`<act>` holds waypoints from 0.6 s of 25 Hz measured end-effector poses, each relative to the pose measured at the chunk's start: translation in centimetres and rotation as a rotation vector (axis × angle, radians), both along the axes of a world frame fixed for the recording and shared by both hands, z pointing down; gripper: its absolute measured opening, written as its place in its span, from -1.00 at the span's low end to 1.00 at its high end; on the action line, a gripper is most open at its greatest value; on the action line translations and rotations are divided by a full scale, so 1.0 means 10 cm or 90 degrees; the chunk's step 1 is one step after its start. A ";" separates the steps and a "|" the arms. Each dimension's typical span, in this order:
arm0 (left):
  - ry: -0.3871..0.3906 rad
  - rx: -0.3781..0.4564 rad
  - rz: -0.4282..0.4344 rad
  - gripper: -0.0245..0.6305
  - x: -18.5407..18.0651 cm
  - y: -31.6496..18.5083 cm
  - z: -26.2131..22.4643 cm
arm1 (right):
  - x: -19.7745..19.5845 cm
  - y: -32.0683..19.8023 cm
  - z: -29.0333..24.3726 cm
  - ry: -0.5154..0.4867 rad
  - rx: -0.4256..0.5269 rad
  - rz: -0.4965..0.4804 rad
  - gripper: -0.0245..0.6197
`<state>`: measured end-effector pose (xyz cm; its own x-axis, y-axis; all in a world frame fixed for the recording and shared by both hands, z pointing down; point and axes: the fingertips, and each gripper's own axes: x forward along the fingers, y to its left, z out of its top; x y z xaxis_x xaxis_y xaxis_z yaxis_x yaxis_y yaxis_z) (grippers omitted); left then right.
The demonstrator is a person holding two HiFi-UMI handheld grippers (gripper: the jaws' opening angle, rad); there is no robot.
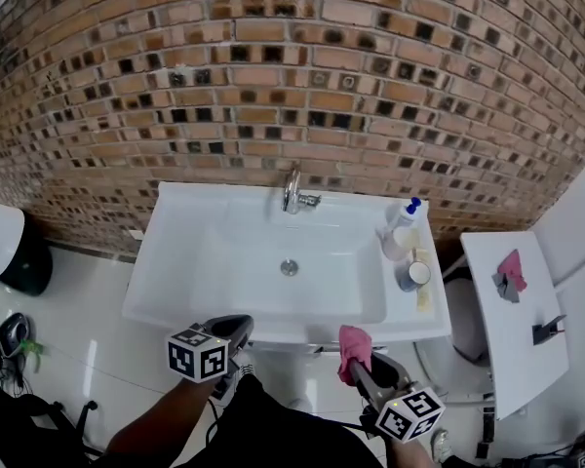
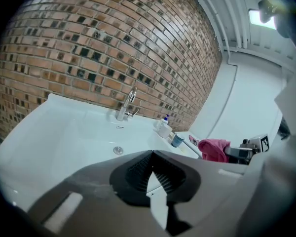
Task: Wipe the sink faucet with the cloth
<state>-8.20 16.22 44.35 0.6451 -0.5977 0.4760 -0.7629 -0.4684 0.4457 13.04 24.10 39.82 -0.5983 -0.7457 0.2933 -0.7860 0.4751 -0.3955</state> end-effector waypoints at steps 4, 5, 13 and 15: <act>0.002 0.003 0.001 -0.91 0.07 0.08 -0.04 | 0.01 0.12 -0.02 0.006 0.012 -0.006 -0.56; 0.000 0.006 0.002 -0.91 0.08 0.10 -0.05 | 0.01 0.15 -0.02 0.007 0.014 -0.008 -0.56; -0.004 0.011 -0.004 -0.91 0.12 0.26 -0.05 | -0.03 0.29 -0.01 0.006 0.024 -0.024 -0.56; -0.004 0.010 -0.008 -0.91 0.10 0.28 -0.04 | -0.03 0.30 -0.01 0.011 0.024 -0.025 -0.56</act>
